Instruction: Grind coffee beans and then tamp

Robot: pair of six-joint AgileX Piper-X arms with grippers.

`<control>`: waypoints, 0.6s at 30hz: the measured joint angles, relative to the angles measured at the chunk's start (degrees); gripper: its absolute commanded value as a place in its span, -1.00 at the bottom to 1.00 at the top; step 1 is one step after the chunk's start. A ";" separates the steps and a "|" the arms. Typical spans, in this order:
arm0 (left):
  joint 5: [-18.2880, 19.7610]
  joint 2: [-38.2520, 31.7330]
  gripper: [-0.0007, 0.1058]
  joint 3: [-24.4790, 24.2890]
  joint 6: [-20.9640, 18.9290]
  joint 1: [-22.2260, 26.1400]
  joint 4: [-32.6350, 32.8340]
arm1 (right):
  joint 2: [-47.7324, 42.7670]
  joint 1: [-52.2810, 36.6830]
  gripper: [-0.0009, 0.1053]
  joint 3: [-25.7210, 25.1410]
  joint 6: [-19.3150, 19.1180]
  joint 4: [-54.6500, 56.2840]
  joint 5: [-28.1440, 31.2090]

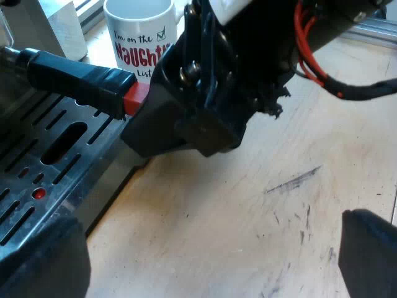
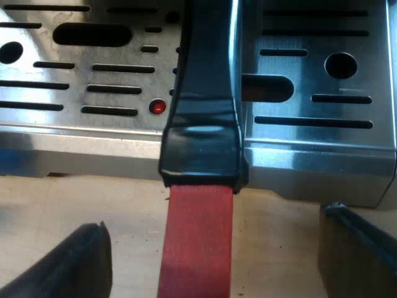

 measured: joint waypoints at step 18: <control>0.00 0.00 0.56 0.00 0.00 0.00 0.00 | 0.50 -2.40 0.33 4.26 -0.86 -7.56 0.02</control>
